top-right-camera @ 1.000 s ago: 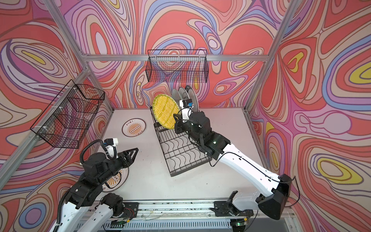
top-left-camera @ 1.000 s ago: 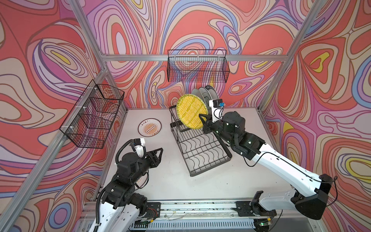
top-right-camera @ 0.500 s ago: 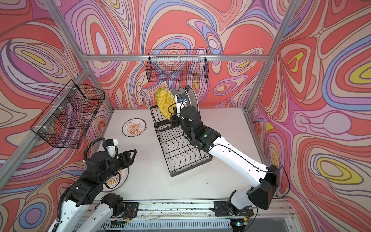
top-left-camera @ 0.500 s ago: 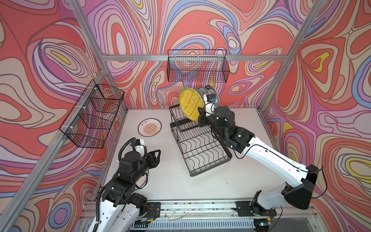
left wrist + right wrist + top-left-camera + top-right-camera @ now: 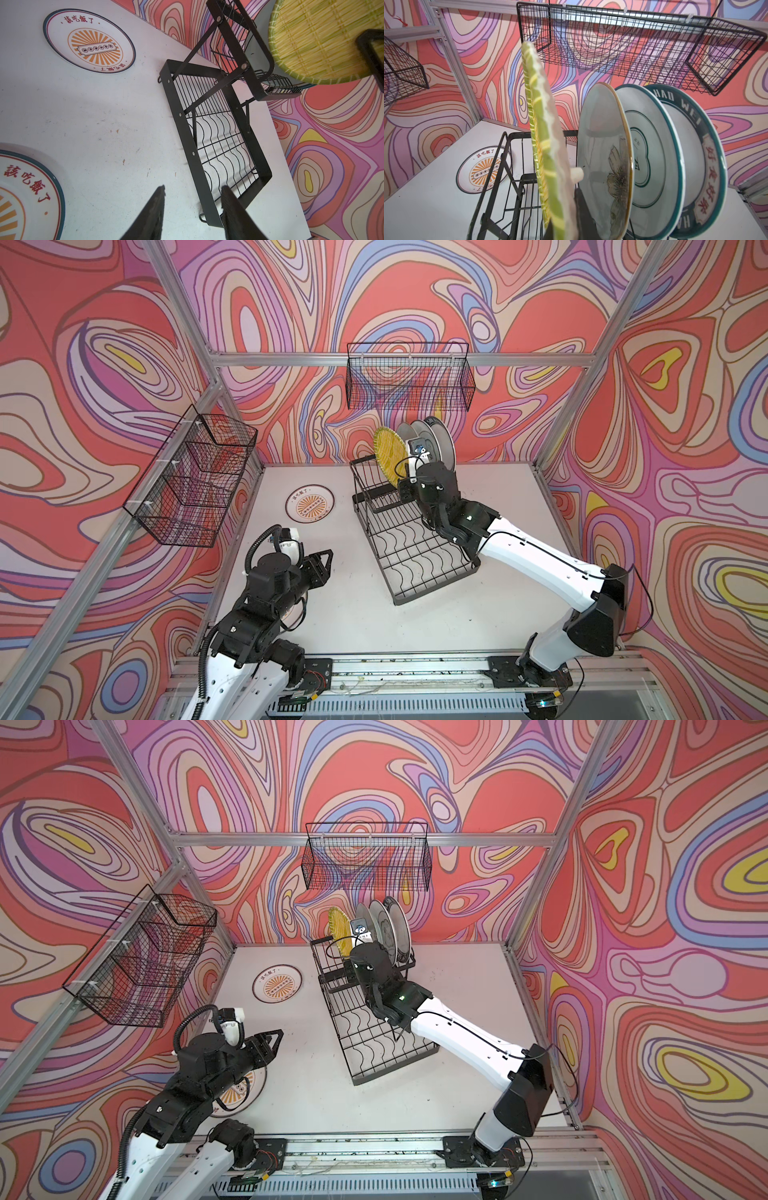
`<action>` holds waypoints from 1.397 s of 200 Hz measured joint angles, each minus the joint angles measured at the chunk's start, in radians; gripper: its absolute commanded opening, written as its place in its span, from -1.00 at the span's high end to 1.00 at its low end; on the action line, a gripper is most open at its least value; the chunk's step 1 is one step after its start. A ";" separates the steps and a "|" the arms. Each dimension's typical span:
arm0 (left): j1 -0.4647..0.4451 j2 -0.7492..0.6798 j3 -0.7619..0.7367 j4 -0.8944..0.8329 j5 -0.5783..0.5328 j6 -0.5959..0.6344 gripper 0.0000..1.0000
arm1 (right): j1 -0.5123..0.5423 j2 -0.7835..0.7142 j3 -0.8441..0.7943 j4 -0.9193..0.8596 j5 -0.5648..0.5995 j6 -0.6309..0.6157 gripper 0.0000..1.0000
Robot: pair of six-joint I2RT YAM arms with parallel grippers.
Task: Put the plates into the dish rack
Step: 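Lower the bamboo plate into the slot beside the flower plate with the right gripper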
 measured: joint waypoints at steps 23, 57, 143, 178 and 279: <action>0.000 0.000 0.000 0.000 0.000 0.000 0.04 | 0.000 0.006 0.006 0.003 0.027 -0.010 1.00; 0.000 0.000 0.000 0.000 0.000 0.004 0.05 | 0.000 0.019 0.019 0.004 0.062 -0.023 1.00; 0.000 0.001 0.000 0.000 -0.001 0.009 0.04 | 0.002 0.089 0.037 0.022 0.106 -0.051 1.00; 0.000 0.002 0.000 0.000 -0.001 0.011 0.04 | 0.002 0.097 0.039 0.027 0.124 -0.051 1.00; 0.000 0.002 0.000 -0.001 -0.002 0.016 0.04 | 0.002 0.137 0.039 0.027 0.161 -0.046 1.00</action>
